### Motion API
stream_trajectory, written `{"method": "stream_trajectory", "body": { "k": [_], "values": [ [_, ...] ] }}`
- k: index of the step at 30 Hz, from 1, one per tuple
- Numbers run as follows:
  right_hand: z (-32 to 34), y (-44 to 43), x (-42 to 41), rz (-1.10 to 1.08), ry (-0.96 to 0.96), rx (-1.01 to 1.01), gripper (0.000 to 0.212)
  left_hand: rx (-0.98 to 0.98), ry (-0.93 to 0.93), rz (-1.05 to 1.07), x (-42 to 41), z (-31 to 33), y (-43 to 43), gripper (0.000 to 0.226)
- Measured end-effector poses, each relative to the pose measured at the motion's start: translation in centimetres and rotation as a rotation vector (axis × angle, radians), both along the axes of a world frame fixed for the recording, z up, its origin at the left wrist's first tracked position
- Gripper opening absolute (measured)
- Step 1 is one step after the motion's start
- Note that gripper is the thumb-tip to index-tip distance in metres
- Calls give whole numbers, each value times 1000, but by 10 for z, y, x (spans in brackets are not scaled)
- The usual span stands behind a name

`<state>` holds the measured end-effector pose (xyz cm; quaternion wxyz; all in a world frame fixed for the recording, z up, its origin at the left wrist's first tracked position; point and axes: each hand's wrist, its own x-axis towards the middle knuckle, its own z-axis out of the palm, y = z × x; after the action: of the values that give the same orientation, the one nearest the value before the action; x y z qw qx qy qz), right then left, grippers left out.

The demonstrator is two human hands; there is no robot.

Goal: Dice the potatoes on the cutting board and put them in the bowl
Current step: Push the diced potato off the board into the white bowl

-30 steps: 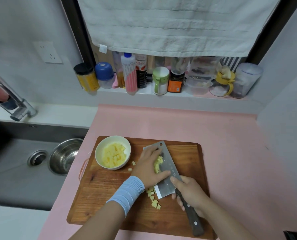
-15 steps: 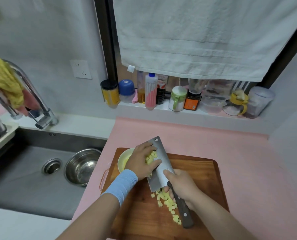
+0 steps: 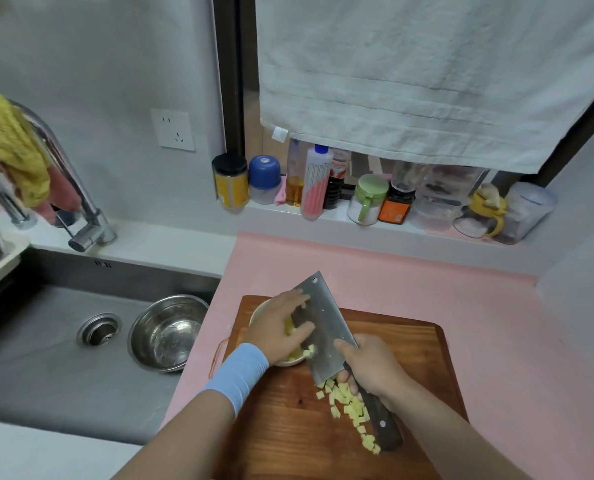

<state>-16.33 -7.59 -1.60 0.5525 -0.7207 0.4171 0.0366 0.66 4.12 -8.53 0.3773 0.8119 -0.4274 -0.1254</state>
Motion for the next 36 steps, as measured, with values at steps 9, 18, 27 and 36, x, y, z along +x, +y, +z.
{"method": "stream_trajectory", "body": {
  "k": [9, 18, 27, 36],
  "values": [
    [0, 1, 5, -31, 3, -19, 20, 98, -198, 47, -6, -12, 7, 27],
    [1, 4, 14, -39, -17, -50, 22, 22, -275, 37, -8, -12, 14, 21],
    [-2, -28, -24, -74, -17, -153, 24, 57, -328, 57, -16, -3, -3, 30],
    [-30, -66, -100, -190, 34, -146, 23, 328, -118, -143, -93, -14, -88, 54]
  ]
}}
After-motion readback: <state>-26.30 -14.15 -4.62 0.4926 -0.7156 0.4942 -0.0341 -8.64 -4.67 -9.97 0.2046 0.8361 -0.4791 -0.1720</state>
